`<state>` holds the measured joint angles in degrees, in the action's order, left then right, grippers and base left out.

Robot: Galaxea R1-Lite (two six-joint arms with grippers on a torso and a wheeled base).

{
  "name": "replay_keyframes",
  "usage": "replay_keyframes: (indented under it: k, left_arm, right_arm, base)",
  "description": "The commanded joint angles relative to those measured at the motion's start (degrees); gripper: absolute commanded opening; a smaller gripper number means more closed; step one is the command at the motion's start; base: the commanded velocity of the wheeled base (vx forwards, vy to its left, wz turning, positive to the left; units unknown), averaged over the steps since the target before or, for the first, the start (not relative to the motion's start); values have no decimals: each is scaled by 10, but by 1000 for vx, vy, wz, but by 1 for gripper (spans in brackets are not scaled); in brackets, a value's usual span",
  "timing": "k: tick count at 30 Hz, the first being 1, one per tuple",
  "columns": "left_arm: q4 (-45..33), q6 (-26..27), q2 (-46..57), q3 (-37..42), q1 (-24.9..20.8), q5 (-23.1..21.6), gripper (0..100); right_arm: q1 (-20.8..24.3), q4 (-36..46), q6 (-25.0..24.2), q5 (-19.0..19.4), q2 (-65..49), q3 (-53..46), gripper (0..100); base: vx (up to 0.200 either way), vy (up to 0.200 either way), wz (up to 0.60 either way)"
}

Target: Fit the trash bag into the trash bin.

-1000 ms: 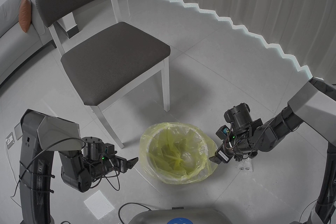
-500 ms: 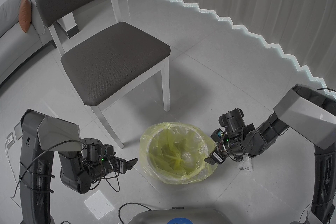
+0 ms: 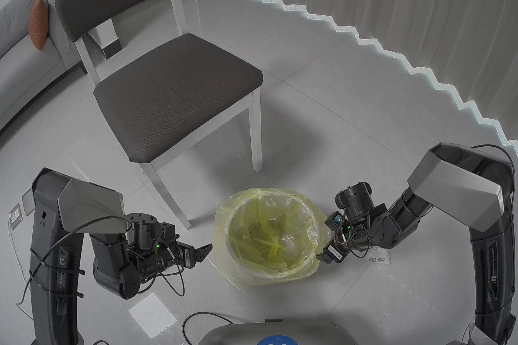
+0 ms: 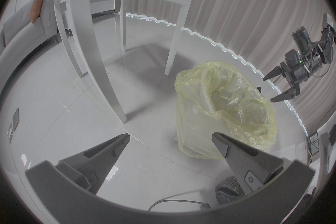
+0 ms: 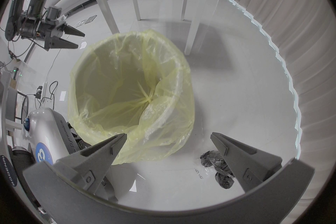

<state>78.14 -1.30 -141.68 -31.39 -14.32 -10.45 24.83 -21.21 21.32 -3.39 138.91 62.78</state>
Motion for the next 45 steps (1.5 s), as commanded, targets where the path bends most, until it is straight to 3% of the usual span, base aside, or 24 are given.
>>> replay_keyframes:
  k: [1,9,16,27,30,38,45]
  left_arm:
    - [0,0,-1,-4,0,0,100]
    - [-5,0,-4,-19,0,0,100]
    - [-12,0,-11,-39,-12,1,100]
    - [-92,2,-22,-117,-24,32,100]
    - [-110,8,-23,-126,-28,54,100]
    - [-155,8,-36,-163,-26,57,100]
    - [-241,9,-34,-220,-25,55,100]
  right_arm:
    - [0,2,1,0,23,16,100]
    - [-10,39,6,0,47,68,100]
    - [-28,45,2,0,11,35,100]
    - [-68,43,2,7,-104,-41,100]
    - [-84,35,1,25,-137,-73,100]
    - [-116,1,1,35,-162,-102,100]
    - [-140,0,2,58,-189,-119,100]
  base:
    - [0,0,0]
    - [0,0,0]
    - [0,0,0]
    - [0,0,0]
    - [0,0,0]
    - [0,0,0]
    - [0,0,0]
